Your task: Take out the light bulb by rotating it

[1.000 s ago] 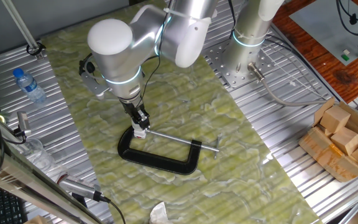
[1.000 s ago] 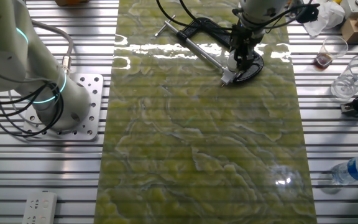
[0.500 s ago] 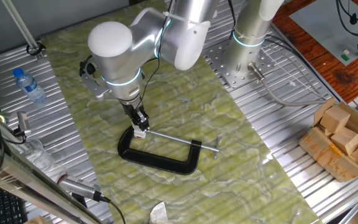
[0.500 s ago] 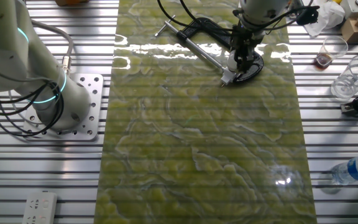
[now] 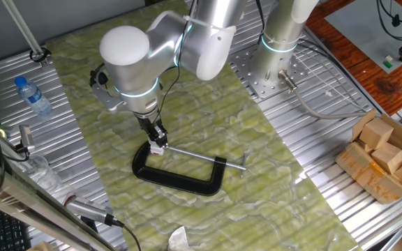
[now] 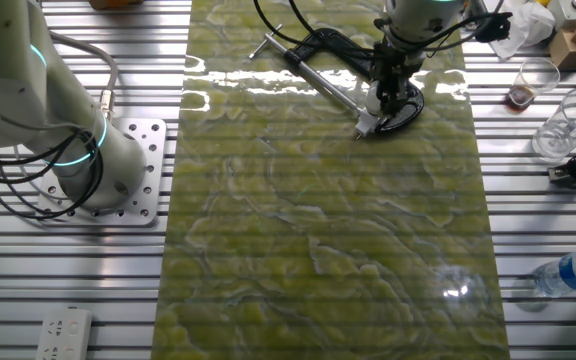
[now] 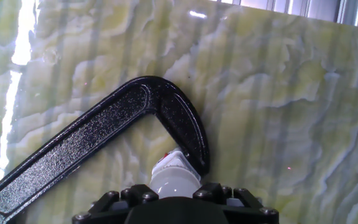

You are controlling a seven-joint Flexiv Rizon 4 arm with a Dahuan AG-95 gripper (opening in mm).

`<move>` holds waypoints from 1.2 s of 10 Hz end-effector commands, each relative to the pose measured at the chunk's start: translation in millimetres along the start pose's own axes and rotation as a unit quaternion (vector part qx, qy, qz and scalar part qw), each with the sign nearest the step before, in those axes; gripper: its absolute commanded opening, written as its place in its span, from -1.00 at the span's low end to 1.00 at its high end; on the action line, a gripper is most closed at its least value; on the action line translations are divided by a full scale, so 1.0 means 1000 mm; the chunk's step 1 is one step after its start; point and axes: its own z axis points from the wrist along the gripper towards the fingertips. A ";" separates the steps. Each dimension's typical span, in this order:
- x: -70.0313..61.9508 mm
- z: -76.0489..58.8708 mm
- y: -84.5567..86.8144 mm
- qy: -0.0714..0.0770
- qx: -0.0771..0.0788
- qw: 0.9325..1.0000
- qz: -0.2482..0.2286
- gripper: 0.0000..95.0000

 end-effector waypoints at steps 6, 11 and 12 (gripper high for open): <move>0.000 0.001 0.003 0.008 0.020 0.995 -0.094 -1.00; 0.000 0.000 0.003 0.018 0.041 0.983 -0.176 -1.00; 0.000 -0.001 0.003 0.015 0.031 0.985 -0.172 -1.00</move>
